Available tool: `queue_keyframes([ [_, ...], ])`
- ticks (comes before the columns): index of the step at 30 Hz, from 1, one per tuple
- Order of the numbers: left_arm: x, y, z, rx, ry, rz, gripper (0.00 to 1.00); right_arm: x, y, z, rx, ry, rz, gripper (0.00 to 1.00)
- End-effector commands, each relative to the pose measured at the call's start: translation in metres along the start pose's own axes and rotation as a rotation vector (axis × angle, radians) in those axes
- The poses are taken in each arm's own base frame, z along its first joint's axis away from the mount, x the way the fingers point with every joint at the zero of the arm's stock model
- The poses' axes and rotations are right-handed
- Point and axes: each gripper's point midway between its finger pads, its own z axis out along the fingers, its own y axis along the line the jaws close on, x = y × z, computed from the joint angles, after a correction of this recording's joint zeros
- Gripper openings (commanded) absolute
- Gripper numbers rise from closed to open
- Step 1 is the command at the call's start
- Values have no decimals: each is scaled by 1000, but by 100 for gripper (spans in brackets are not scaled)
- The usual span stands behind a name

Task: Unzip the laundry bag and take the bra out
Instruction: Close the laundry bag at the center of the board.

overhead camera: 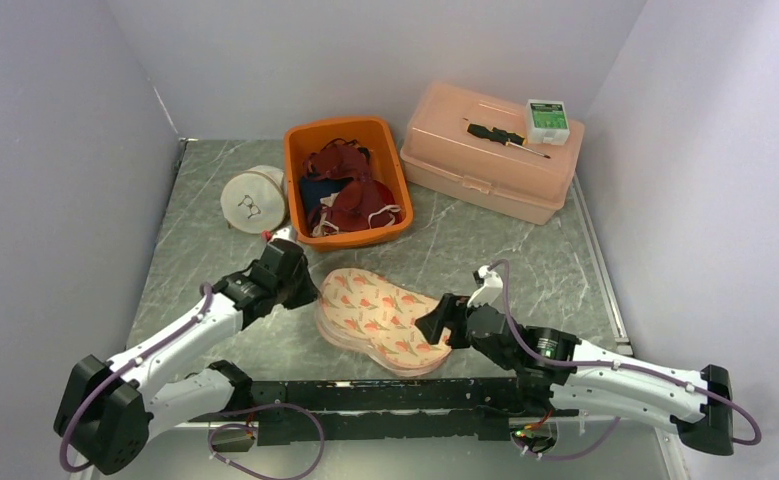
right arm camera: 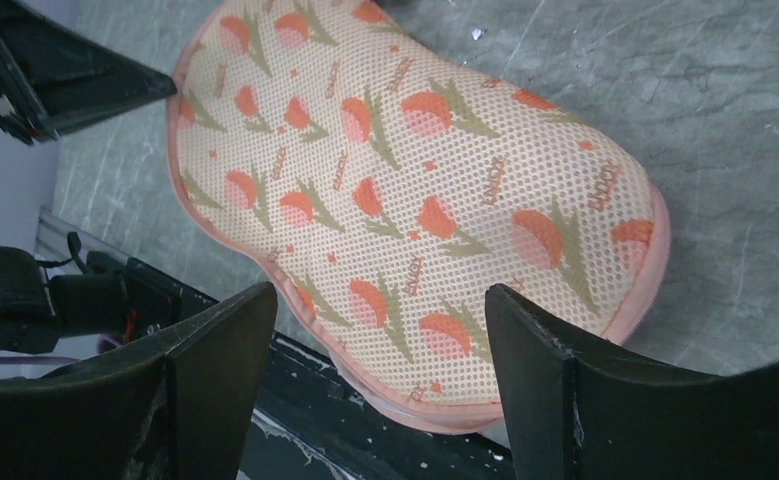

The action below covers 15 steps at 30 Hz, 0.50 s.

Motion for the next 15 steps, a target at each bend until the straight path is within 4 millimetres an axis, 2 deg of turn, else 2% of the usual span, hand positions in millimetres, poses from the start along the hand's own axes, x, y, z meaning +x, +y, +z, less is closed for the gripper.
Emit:
queue_keyframes([
  [1, 5, 16, -8, -29, -21, 0, 3, -14, -4, -3, 27, -72, 58, 80],
  [7, 23, 32, 1, -54, 16, -2, 3, 0, -33, 1, 157, -40, 114, 82],
  [15, 43, 47, 16, -78, 54, -27, 3, 19, -57, 1, 199, -9, 214, 84],
])
